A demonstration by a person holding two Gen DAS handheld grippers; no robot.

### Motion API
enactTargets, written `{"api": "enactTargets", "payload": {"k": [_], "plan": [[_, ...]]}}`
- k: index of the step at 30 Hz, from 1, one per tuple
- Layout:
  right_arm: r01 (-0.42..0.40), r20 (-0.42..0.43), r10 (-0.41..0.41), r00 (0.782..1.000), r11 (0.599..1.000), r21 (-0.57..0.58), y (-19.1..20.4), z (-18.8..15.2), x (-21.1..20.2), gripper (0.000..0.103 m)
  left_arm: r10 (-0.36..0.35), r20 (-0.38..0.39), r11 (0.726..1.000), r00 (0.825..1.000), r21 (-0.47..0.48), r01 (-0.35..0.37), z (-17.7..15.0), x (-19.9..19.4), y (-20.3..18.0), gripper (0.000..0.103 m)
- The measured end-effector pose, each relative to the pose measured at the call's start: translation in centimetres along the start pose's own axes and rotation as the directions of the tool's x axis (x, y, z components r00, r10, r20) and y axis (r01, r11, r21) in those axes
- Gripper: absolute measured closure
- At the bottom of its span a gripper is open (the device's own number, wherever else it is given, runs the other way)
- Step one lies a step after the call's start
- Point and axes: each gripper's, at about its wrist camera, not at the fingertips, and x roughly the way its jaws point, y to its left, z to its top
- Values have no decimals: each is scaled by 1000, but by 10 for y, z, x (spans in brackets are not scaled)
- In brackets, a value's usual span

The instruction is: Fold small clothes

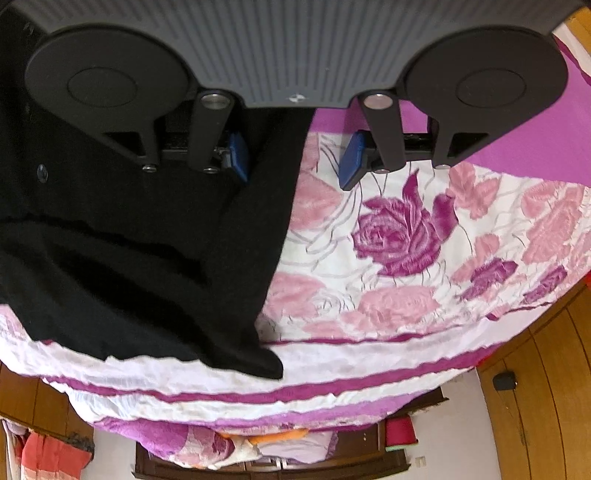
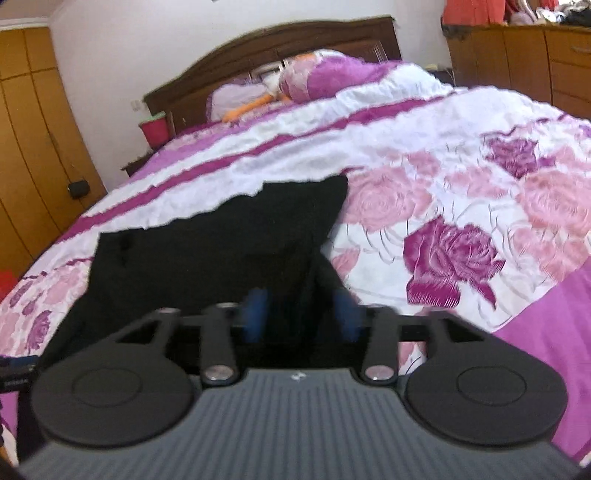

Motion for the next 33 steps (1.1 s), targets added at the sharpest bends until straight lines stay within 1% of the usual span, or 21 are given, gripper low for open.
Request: {"api": "enactTargets", "payload": {"k": [5,8,10,12,18,20,22,25,27,28,29,30,31,32,33], "plan": [[-51,39,50,998,998,35,-8,13,-7,46,6,35,1000,999,-3,-6,18,-4,-3,46],[-59,62,55,997,996,67,-12,22,-3,46,-4,63,1000,998,19,3,31,-4,-9,46],[-59,68,55,996,996,66,-12,26,4,46,-22,84,999,996,27,20,42,0,-14,46],[-69,46,67,997,996,49,-9,29,17,46,-38,107,999,994,27,35,53,7,-18,46],[-23,-18,22,1000,999,-26,3,26,51,46,-77,190,997,979,-8,80,95,34,-30,46],[-25,-38,24,999,999,-30,5,21,58,46,-88,194,995,977,-17,93,108,49,-34,45],[-32,-47,31,998,999,-22,5,16,61,46,-90,183,994,979,-39,99,118,71,-36,45],[-21,-29,20,999,999,-31,7,11,62,49,-79,137,992,987,-91,92,130,106,-36,45],[-15,-14,14,1000,999,-51,11,10,61,63,-102,121,982,987,-144,119,133,123,-33,45],[-7,-2,7,1000,998,-64,12,11,60,67,-119,119,976,986,-170,138,133,130,-29,46],[-3,8,4,1000,997,-76,13,10,58,80,-144,123,966,982,-200,167,134,135,-25,59],[-3,11,4,1000,997,-83,13,11,58,88,-169,132,959,977,-209,194,134,137,-23,73],[-8,12,9,1000,996,-87,13,11,57,91,-171,135,960,976,-202,196,136,137,-22,93],[-20,16,21,1000,996,-87,12,12,56,93,-153,146,966,977,-187,179,138,134,-22,93],[-27,23,29,999,996,-88,13,14,53,93,-144,169,969,975,-176,173,138,129,-20,94]]}}
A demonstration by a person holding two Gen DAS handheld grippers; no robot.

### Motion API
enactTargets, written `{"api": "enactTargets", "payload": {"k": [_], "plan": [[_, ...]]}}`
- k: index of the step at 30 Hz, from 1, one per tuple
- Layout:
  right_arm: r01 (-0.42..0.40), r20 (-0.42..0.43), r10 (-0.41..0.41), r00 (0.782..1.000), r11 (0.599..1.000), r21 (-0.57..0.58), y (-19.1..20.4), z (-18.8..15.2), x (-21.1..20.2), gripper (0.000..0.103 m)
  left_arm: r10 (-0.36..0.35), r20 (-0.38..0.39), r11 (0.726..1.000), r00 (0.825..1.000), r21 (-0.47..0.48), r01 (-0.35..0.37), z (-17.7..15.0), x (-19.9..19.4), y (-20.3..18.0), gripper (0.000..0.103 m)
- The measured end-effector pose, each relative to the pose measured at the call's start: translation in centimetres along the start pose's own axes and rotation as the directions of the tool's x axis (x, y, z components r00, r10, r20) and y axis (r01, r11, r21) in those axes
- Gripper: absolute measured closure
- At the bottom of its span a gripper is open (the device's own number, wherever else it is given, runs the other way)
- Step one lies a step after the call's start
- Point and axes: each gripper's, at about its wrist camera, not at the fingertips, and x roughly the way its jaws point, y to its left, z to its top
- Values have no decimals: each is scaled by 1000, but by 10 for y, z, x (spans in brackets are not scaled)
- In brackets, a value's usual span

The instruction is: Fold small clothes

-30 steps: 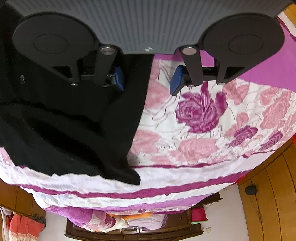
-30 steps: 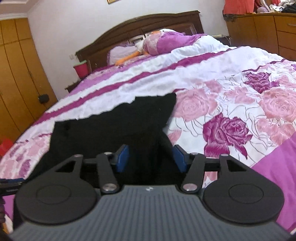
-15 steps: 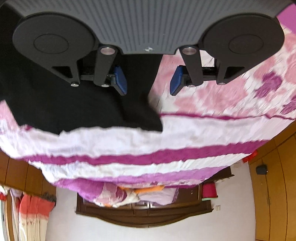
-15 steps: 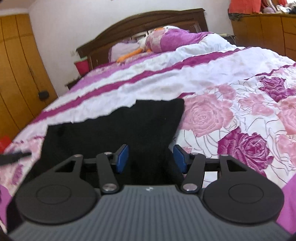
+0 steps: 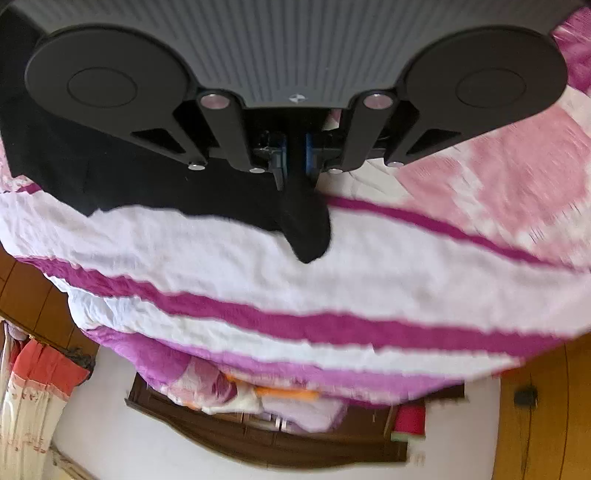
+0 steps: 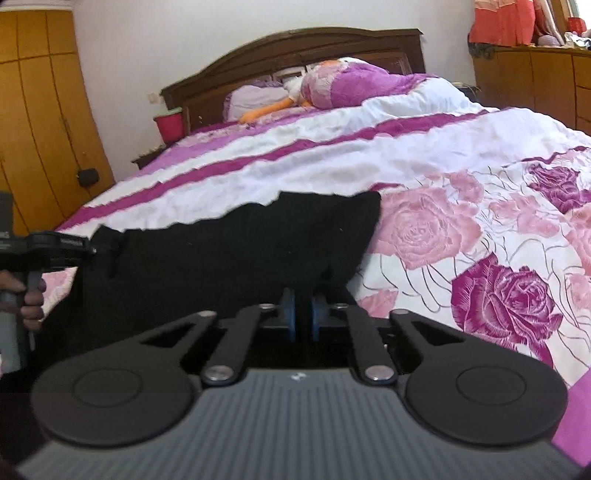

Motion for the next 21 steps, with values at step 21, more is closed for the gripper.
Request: {"api": "enactTargets", "payload": {"k": [21], "plan": [[154,-5,-154,988,988,14,-9,22,69,93,40,5,997,999,70,-40,17,0,46,92]]}}
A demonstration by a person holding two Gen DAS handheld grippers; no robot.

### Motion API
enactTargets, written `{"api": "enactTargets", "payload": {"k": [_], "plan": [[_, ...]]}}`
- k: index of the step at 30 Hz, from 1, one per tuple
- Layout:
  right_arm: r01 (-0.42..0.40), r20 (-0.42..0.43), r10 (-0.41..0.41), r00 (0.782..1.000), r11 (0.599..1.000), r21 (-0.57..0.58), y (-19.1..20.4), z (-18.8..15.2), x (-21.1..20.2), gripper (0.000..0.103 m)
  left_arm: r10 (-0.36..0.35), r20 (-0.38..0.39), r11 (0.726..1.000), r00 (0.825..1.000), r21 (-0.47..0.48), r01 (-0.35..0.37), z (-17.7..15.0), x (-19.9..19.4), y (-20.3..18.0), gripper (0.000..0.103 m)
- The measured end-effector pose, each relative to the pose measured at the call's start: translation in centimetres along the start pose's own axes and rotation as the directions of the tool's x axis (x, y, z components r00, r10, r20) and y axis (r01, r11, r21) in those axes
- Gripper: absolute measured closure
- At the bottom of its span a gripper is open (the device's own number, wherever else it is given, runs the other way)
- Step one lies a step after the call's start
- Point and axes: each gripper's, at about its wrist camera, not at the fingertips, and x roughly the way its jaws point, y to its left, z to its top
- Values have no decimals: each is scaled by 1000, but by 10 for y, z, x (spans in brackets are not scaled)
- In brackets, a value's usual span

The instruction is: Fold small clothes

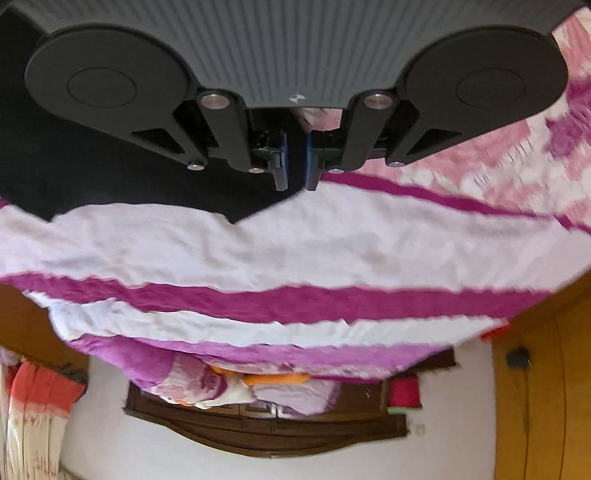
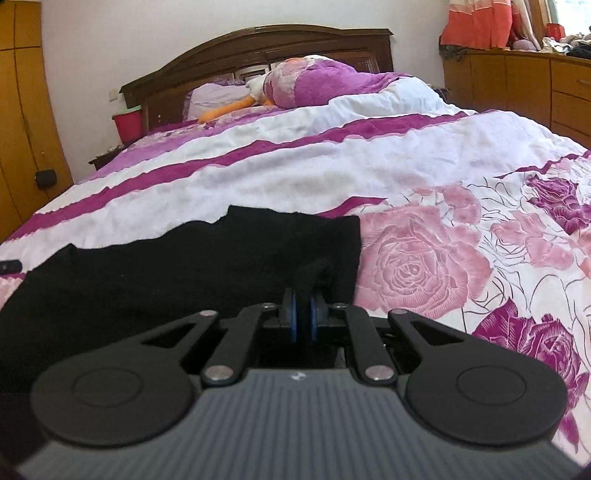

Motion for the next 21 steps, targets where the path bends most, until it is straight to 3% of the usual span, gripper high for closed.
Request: {"api": "enactTargets", "payload": {"k": [1,4,6,8,10,11,12,17,19,21], "plan": [[2,3,-2,1000,1000,9,0,0,-1,93,-19,-14,999,1000,-29,19,-1,0,3,86],[-6,18,6,1000,1000,2,6,1,-5,93,-10,-52,995,999,-99,5,-6,5,5,52],[-22,20,22,1000,1000,-3,9,2,-9,93,-13,-62,990,998,-141,4,-10,11,7,47],[-30,23,30,999,999,-13,11,3,-12,93,-88,-97,978,991,-195,67,-12,23,8,46],[-40,28,41,999,999,-27,13,4,-14,93,-146,-103,962,984,-245,117,-14,32,8,49],[-42,32,43,999,999,-33,14,5,-14,93,-156,-100,960,983,-250,127,-14,34,7,76],[-41,34,43,999,998,-38,15,5,-15,93,-161,-95,962,982,-237,135,-14,34,5,92],[-97,62,99,993,995,-31,23,11,-23,93,-132,-9,984,991,-120,130,-2,6,9,92],[-128,86,130,988,991,-32,30,15,-28,93,-136,-10,984,991,-116,134,7,7,20,92],[-136,87,139,987,990,-31,38,19,-25,93,-94,-24,991,995,-97,91,13,15,26,92]]}}
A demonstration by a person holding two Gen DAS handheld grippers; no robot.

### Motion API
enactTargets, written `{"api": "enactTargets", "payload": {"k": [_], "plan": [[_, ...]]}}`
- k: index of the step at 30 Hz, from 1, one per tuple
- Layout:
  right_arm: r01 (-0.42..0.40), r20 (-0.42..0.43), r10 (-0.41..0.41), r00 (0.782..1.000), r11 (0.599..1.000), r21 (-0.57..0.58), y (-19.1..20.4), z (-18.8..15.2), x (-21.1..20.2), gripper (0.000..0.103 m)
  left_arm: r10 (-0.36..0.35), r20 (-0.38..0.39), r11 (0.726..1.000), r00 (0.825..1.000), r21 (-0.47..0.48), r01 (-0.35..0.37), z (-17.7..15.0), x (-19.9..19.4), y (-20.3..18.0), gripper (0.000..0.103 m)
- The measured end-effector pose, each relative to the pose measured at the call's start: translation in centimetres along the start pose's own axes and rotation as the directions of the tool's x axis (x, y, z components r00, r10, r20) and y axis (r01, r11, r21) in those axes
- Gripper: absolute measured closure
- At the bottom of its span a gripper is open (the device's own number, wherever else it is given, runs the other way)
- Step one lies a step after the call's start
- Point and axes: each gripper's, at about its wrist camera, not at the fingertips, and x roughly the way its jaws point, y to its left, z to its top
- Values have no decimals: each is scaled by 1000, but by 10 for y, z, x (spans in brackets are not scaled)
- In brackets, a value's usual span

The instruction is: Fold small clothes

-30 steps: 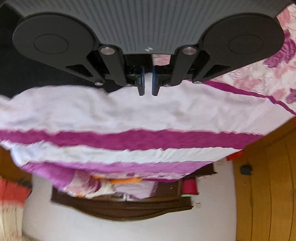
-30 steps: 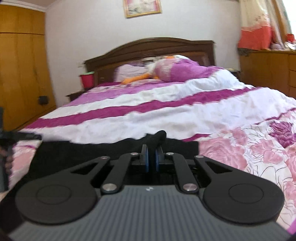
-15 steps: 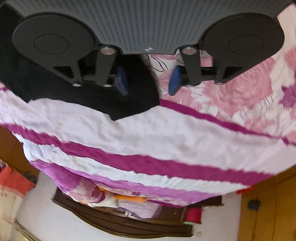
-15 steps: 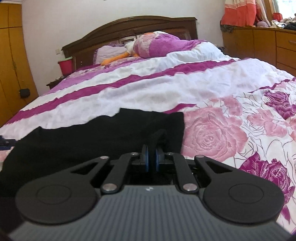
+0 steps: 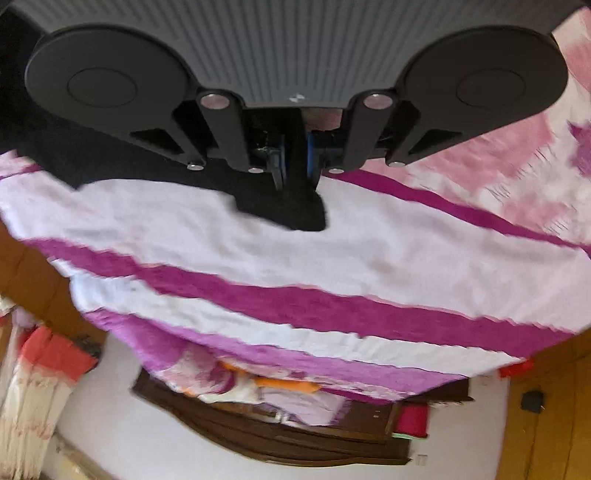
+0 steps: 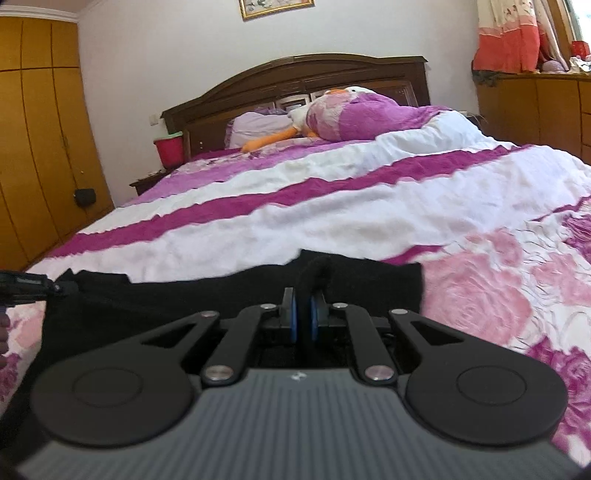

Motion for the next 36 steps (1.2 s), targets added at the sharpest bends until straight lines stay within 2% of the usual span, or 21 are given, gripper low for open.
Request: {"api": "enactTargets", "payload": {"k": [2,5,7,10,12,13,16,17,21,22,24,25,26,27,28,30,31,33,36], "plan": [[8,-21,-9,1000,1000,-7,6,-1,9,93,-27,-65,1000,997,8,28,-1,15,4,91],[66,-64,-69,996,997,-42,8,-11,26,93,20,-98,994,995,108,-9,-12,28,-4,90],[87,-119,-90,989,996,-31,1,-19,36,90,17,-90,995,996,95,-8,-18,23,-3,90],[74,-127,-70,989,997,28,-10,-23,35,89,-32,-95,998,995,60,38,-20,4,3,87],[64,-131,-58,990,997,41,-12,-23,33,85,-63,-90,997,994,40,66,-24,-16,5,80],[64,-132,-57,990,997,45,-12,-23,32,84,-79,-88,996,993,33,82,-27,-27,5,73],[53,-127,-46,991,998,47,-12,-25,26,76,-119,-69,991,991,46,122,-40,-67,-3,42],[47,-125,-41,991,998,45,-12,-26,23,72,-121,-69,991,990,57,125,-46,-78,-8,36],[36,-121,-29,992,998,57,-13,-29,12,69,-133,-118,981,984,128,148,-77,-102,-34,32],[33,-122,-24,992,997,65,-13,-29,10,69,-124,-133,975,983,167,146,-86,-102,-43,32],[25,-122,-16,992,997,79,-15,-30,6,69,-52,-123,965,991,251,81,-102,-97,-58,33],[25,-123,-15,992,996,86,-16,-30,6,69,7,-96,957,995,288,21,-108,-94,-64,50],[26,-123,-14,992,995,94,-17,-30,5,69,63,-63,953,996,300,-41,-112,-93,-67,81],[27,-123,-14,992,994,102,-17,-31,5,69,96,-47,959,994,270,-80,-113,-94,-64,86],[28,-121,-15,992,994,108,-17,-31,4,69,98,-43,975,994,202,-88,-111,-96,-57,90],[24,-120,-10,993,993,116,-16,-31,3,67,125,-36,988,992,101,-120,-107,-100,-41,92],[22,-117,-8,993,993,114,-14,-31,3,67,153,-27,985,988,84,-150,-108,-101,-36,92],[8,-110,5,994,994,110,-12,-32,4,67,158,-39,986,987,51,-156,-108,-99,-26,92],[12,-101,0,995,993,116,-11,-36,7,69,171,-38,983,985,75,-168,-111,-97,-29,91]]}}
